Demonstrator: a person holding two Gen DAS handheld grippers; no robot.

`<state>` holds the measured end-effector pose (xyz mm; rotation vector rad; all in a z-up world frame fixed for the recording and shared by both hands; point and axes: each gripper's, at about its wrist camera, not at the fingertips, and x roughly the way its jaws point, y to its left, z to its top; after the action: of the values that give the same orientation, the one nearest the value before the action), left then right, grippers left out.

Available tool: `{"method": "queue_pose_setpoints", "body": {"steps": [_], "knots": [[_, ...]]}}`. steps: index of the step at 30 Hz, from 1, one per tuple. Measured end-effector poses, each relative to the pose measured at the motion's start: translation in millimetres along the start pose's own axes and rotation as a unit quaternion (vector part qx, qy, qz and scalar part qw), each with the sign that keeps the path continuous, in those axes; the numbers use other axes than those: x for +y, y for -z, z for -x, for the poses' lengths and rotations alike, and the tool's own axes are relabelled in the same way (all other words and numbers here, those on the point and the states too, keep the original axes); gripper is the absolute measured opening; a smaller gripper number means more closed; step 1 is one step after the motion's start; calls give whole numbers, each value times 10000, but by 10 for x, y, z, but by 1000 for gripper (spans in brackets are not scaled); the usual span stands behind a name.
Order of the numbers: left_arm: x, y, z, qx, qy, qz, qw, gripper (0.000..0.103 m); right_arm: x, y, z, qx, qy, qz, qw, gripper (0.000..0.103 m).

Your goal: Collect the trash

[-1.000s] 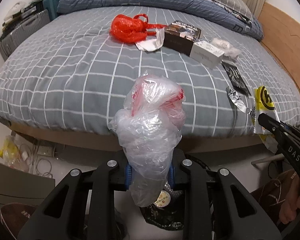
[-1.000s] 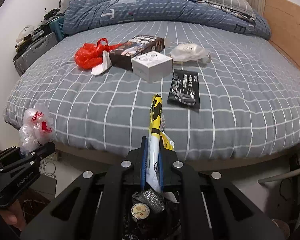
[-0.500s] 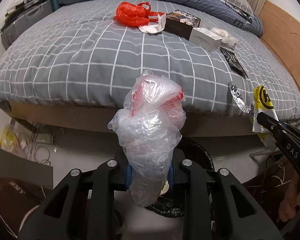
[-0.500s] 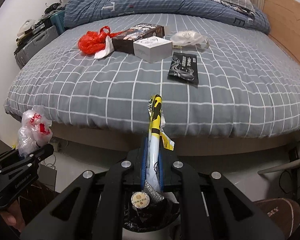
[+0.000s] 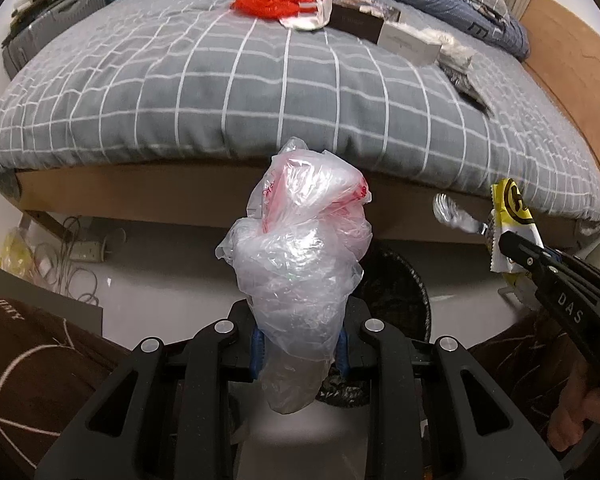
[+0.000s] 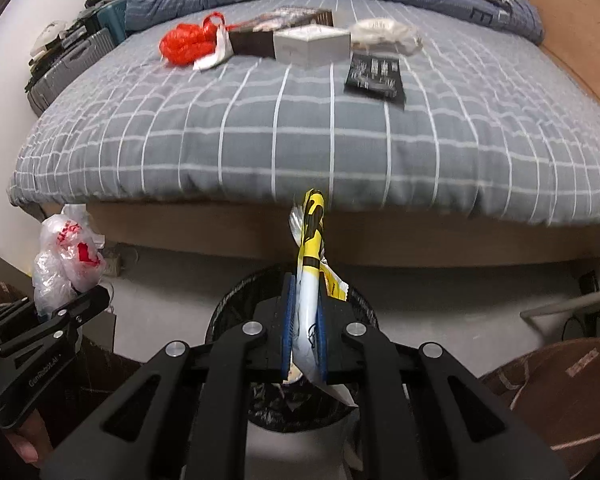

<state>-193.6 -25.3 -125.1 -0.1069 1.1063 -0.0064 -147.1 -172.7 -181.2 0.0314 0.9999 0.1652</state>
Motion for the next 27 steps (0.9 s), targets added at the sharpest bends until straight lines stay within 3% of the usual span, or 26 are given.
{"method": "queue_pose_setpoints", "body": {"steps": [27], "knots": [[182, -74, -585, 528, -176, 161, 9983, 26, 133, 59, -848, 938, 34, 87, 9955, 9]]}}
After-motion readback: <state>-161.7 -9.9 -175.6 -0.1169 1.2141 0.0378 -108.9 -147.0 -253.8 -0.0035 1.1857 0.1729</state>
